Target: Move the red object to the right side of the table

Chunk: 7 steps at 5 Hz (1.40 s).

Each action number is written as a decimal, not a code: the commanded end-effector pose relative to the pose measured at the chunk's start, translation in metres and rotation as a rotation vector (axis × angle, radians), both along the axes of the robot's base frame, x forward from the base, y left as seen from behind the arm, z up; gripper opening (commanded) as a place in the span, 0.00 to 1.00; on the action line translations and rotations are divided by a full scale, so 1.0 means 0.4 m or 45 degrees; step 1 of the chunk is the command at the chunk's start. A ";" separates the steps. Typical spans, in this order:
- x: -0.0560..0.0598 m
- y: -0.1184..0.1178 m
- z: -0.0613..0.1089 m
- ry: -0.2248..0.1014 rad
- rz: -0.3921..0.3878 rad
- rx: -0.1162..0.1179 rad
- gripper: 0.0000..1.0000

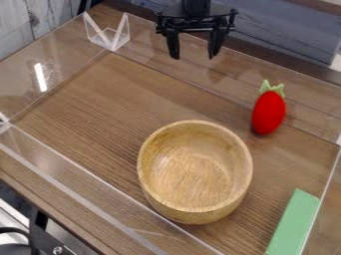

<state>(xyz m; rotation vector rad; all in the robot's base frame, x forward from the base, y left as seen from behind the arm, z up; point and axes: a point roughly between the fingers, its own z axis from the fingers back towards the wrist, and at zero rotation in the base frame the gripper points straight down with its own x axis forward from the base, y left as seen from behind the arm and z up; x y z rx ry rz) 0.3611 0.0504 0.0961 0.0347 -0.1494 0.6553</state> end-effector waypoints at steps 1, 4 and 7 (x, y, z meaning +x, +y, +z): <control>0.008 0.022 0.081 -0.085 -0.045 0.006 1.00; 0.019 0.062 0.063 -0.055 -0.137 -0.004 1.00; 0.023 0.063 0.084 -0.027 -0.210 -0.022 1.00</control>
